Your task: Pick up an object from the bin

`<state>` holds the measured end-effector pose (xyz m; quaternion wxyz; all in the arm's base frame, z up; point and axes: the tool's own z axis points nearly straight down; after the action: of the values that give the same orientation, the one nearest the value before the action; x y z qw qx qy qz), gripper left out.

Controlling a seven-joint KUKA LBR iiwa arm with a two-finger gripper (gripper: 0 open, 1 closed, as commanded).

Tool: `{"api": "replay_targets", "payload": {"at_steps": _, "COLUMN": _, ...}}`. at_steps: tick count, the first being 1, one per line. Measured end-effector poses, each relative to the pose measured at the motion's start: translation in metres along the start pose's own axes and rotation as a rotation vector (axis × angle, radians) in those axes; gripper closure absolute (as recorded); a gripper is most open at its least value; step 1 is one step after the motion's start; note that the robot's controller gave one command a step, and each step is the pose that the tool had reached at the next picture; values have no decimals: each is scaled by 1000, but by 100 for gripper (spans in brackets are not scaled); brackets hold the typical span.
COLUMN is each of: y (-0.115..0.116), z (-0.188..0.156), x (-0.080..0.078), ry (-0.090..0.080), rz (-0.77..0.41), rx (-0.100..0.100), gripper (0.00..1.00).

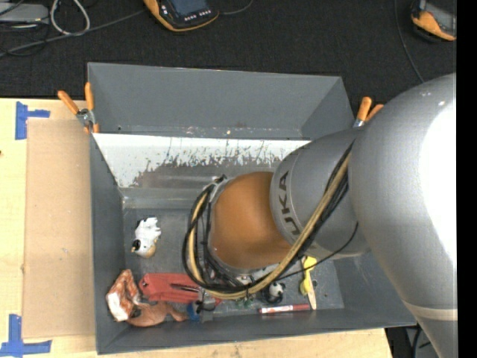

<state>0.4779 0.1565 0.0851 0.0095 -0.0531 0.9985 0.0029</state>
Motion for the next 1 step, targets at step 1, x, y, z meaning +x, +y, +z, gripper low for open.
{"api": "replay_targets", "payload": {"at_steps": 1, "y": 0, "z": 0, "x": 0, "ry": 0, "rz": 2, "rx": 0, "gripper": 100}}
